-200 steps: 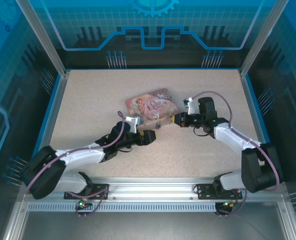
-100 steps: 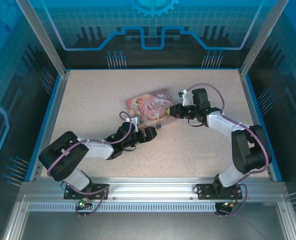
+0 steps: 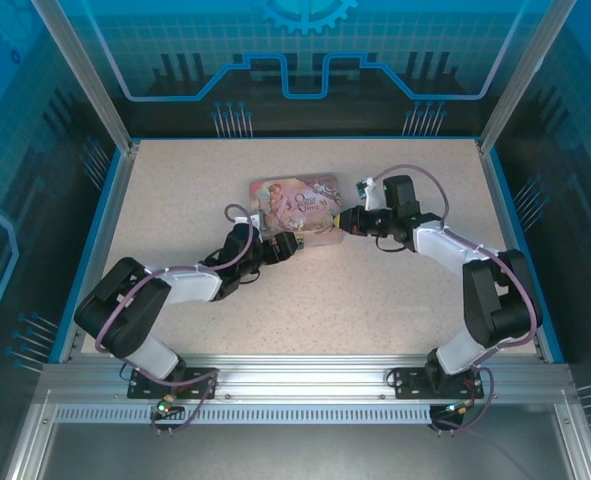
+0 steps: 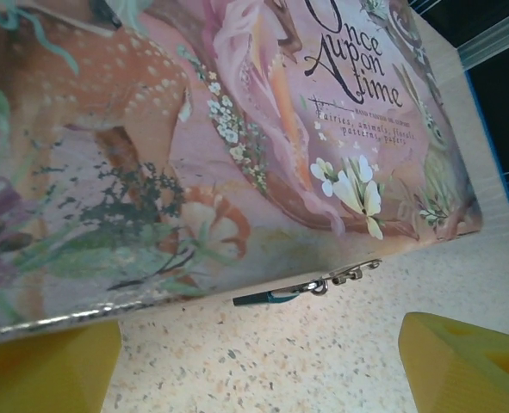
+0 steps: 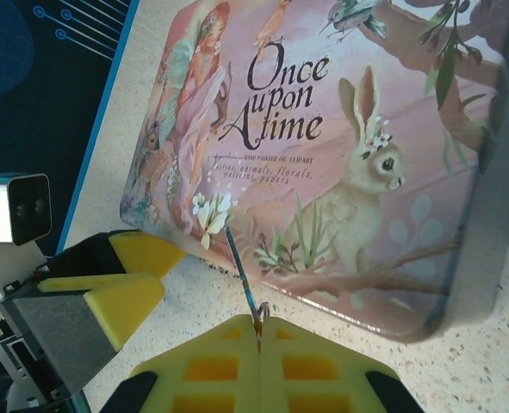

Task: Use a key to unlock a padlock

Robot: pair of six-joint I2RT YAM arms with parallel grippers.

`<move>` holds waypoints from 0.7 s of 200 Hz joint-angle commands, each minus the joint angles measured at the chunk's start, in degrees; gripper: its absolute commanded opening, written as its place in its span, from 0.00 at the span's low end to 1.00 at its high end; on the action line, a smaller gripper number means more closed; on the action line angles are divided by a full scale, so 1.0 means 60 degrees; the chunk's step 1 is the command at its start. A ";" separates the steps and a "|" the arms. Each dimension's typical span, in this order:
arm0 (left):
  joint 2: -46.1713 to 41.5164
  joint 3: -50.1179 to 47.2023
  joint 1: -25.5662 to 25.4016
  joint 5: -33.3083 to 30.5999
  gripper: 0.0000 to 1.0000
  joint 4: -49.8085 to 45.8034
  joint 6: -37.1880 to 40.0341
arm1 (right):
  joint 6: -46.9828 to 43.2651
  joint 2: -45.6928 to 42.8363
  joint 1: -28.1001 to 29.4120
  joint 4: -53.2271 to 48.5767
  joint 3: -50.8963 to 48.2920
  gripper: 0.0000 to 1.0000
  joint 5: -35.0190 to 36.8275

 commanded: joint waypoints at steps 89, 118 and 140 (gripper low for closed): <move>0.0136 0.1433 -0.1941 -0.3652 0.70 -0.3343 0.1382 | 0.0000 -0.2231 -0.0151 -0.0275 -0.1522 0.00 0.0937; 0.0732 0.1808 -0.2255 -0.3774 0.70 -0.3149 0.1611 | -0.0034 -0.2790 -0.0167 -0.0370 -0.1778 0.00 0.1151; 0.1130 0.2156 -0.2590 -0.4230 0.69 -0.3194 0.1578 | -0.0105 -0.3085 -0.0212 -0.0492 -0.1875 0.00 0.1153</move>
